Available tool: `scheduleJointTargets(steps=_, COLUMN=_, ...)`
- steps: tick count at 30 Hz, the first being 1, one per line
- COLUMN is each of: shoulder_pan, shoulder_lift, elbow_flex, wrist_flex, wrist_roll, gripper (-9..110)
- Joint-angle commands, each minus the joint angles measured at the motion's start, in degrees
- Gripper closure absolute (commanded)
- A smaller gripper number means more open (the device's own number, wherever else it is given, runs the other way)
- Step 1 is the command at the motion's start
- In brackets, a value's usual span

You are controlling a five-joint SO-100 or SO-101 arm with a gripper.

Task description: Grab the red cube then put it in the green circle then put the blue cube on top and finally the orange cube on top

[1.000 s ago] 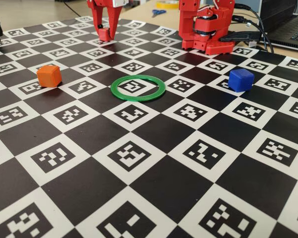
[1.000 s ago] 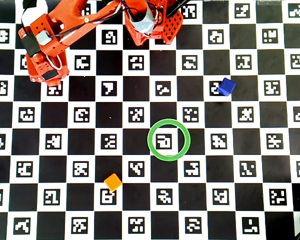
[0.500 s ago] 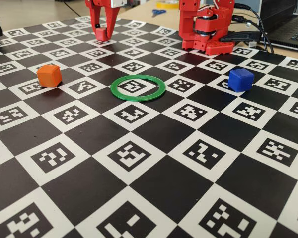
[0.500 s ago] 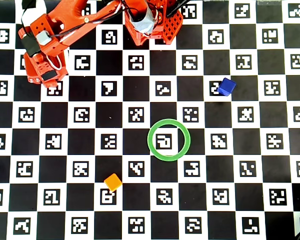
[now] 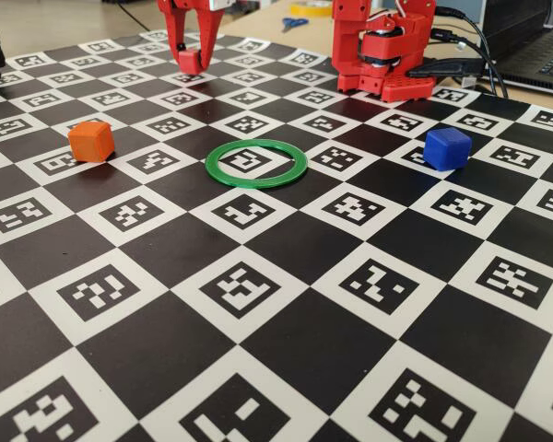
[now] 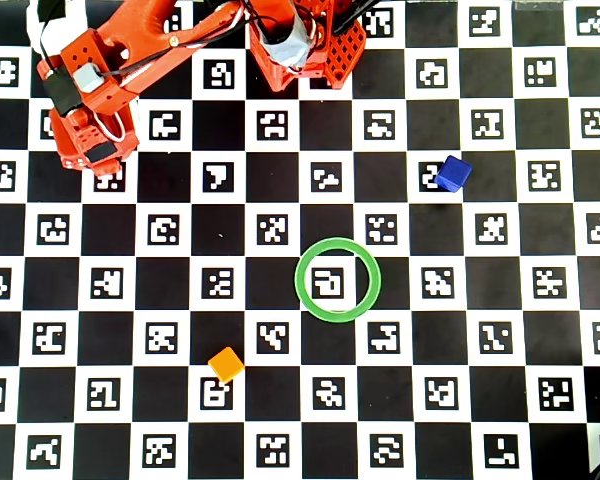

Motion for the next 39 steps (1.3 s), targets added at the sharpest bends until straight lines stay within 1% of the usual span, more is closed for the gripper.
scheduleJointTargets(steps=1, shoulder_pan=-0.9, shoulder_lift=7.4, elbow_flex=-8.7, wrist_flex=4.0, wrist_roll=-1.4, gripper=95)
scheduleJointTargets(steps=7, shoulder_pan=-3.9, shoulder_lift=10.7, elbow_flex=-14.8, wrist_flex=11.0, wrist_roll=-4.0, gripper=95)
scheduleJointTargets(steps=13, shoulder_pan=-10.3, shoulder_lift=14.2, elbow_flex=-19.2, wrist_flex=17.6, wrist_roll=-5.4, gripper=95)
scheduleJointTargets(steps=17, shoulder_pan=-17.6, shoulder_lift=17.1, elbow_flex=-21.3, wrist_flex=21.0, wrist_roll=-5.8, gripper=95)
scheduleJointTargets(steps=25, shoulder_pan=-36.0, shoulder_lift=19.1, elbow_flex=-22.7, wrist_flex=24.5, wrist_roll=-4.4, gripper=96)
scheduleJointTargets(steps=32, shoulder_pan=-50.1, shoulder_lift=17.1, elbow_flex=-22.5, wrist_flex=24.3, wrist_roll=-4.0, gripper=96)
scheduleJointTargets(steps=39, shoulder_pan=-59.7, shoulder_lift=12.5, elbow_flex=-22.3, wrist_flex=22.7, wrist_roll=-2.4, gripper=96)
